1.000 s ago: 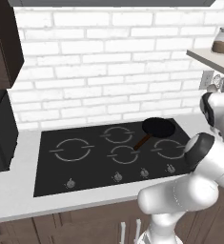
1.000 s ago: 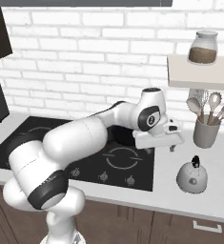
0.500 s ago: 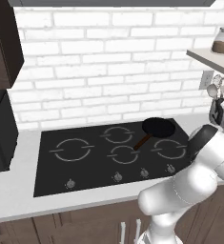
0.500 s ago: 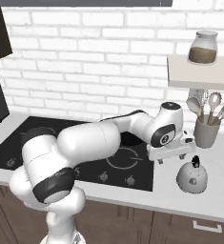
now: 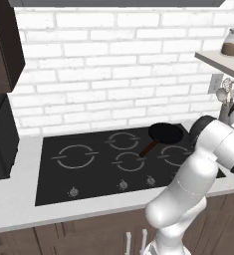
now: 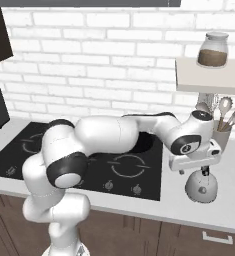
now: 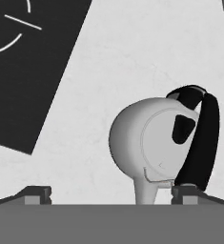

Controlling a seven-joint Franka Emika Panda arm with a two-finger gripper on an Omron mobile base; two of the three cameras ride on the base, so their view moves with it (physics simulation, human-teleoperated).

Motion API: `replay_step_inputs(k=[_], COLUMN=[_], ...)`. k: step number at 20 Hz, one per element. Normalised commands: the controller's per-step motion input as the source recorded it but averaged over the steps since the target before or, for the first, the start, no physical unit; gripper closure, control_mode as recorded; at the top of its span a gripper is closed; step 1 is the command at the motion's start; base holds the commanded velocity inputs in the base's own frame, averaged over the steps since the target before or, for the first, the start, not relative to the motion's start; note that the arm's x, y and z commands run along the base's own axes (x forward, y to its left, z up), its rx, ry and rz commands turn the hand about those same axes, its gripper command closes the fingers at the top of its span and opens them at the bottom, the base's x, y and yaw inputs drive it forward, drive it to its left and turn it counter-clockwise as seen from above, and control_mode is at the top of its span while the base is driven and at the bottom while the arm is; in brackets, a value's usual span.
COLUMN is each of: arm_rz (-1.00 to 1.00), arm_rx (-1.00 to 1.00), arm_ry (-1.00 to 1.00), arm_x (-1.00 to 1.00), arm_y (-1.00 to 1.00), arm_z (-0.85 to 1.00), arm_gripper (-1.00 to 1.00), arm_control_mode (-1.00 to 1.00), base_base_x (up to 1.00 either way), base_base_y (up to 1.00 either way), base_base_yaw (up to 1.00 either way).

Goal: Pick the kettle from the counter and place it on a stove burner. Then turn the burner on.

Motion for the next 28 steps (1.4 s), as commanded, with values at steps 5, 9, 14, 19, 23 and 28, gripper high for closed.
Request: replay_step_inputs(k=[5,9,14,19,23,28], arm_rz=[-0.05,-0.05,-0.05,-0.04,-0.06,-0.03], arm_rx=[0.0,0.04,0.03,0.0,0.0,0.0], arm_ry=[0.0,0.05,0.01,0.0,0.0,0.0], arm_x=[0.18,0.3,0.13,0.0,0.05,0.08], arm_y=[0.0,-0.19,-0.15,-0.09,-0.12,-0.04], arm_z=[0.0,0.0,-0.04,-0.03,0.0,-0.12], arm_gripper=[-1.0,-1.0,-1.0,-1.0,-1.0,-1.0], arm_control_mode=[-1.0,-1.0,-1.0,-1.0,-1.0,-1.0], base_base_x=[0.0,0.0,0.0,0.0,0.0,0.0], base_base_y=[0.0,0.0,0.0,0.0,0.0,0.0], base_base_yaw=[0.0,0.0,0.0,0.0,0.0,0.0])
